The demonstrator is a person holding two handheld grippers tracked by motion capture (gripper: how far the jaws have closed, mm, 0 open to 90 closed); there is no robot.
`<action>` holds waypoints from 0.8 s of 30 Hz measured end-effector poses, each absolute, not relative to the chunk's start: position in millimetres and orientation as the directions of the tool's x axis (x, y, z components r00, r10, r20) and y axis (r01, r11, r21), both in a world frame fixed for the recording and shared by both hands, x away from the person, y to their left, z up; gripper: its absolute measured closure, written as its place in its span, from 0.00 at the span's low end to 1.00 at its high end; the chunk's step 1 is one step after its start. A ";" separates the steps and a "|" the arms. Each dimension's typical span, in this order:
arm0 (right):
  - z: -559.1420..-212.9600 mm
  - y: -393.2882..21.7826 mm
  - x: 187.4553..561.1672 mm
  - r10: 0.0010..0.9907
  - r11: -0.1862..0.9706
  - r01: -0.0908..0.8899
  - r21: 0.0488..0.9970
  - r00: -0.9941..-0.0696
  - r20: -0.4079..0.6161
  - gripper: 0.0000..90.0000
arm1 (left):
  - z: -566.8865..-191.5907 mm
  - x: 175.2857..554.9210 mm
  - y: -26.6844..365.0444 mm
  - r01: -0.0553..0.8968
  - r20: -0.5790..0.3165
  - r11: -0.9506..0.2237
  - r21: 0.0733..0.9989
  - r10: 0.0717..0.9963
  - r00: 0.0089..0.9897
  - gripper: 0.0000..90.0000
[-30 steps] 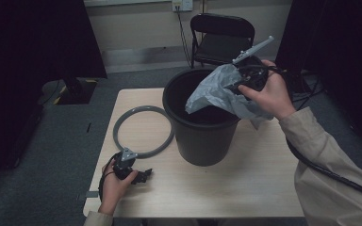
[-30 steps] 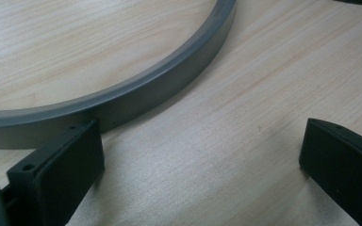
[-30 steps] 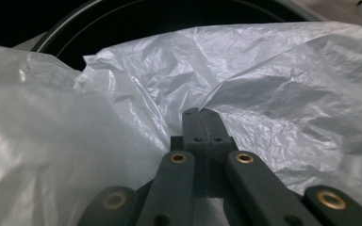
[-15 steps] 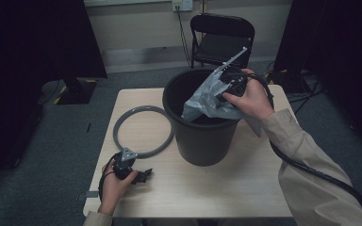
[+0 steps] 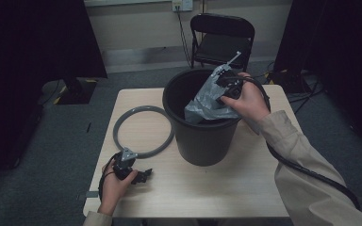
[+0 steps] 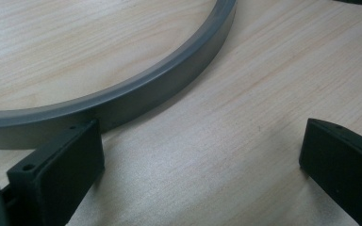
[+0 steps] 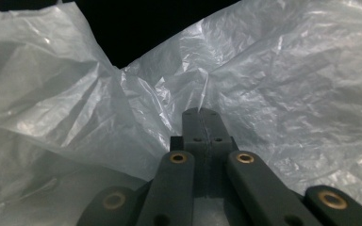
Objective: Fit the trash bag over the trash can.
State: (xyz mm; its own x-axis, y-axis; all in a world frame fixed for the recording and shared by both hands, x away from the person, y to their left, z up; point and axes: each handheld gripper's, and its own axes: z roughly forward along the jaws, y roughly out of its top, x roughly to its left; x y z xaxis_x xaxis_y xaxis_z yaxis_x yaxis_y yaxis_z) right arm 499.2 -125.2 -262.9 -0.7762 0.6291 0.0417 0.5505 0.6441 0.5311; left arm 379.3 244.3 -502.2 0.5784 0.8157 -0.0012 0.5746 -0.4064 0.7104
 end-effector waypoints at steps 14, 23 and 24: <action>-247.8 -138.7 494.6 0.631 0.586 0.533 0.611 -0.773 0.070 0.57 | -502.2 379.3 244.3 0.574 -0.001 -0.407 0.710 0.816 0.579 0.00; -219.9 -166.6 490.6 0.689 0.535 0.507 0.676 -0.725 -0.001 0.38 | -502.3 379.2 244.2 0.575 -0.002 -0.406 0.711 0.816 0.578 0.00; -217.6 -169.3 490.4 0.700 0.528 0.508 0.680 -0.714 -0.010 0.37 | -502.3 379.3 244.2 0.574 -0.001 -0.406 0.711 0.816 0.578 0.00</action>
